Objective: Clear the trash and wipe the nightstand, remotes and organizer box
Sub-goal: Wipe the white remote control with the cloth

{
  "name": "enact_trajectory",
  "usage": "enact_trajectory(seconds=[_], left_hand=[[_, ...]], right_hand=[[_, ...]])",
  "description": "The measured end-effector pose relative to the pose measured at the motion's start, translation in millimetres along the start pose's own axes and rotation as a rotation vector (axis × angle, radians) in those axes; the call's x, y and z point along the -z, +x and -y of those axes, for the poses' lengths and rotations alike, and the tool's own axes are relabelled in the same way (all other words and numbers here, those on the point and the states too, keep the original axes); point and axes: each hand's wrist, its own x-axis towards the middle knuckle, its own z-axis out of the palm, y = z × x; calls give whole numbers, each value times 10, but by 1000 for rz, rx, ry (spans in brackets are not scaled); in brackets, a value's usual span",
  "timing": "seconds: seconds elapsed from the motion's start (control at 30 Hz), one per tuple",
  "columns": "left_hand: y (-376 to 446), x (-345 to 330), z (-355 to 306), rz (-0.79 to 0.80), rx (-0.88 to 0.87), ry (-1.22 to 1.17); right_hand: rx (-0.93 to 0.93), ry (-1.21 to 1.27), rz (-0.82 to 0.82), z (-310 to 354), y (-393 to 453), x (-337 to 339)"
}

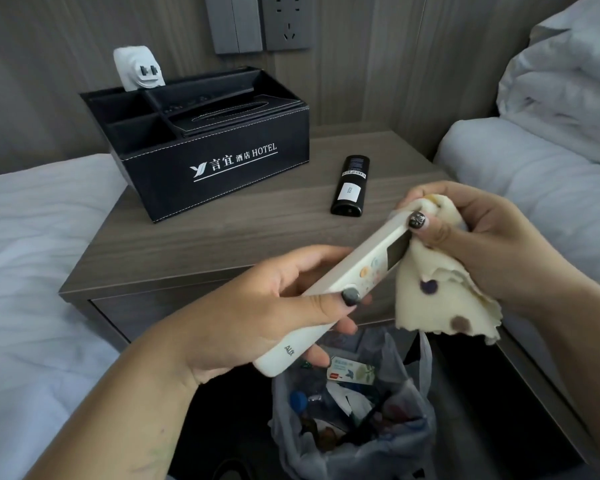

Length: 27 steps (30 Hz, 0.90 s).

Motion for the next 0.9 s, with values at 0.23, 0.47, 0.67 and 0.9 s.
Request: enact_trajectory(seconds=[0.23,0.47,0.67,0.9], left_hand=[[118,-130,40,-230,-60,65],[157,-162,69,-346,-192,229],[130,-140,46,-340,-238,291],[181,-169,100,-205,-264,41]], right_hand=[[215,-402,-281,-73,0,-111],[534,-500,-146,-135,-139,-579],[530,-449,-302,-58,-49,-335],[440,-397,-301,-151,-164,-561]])
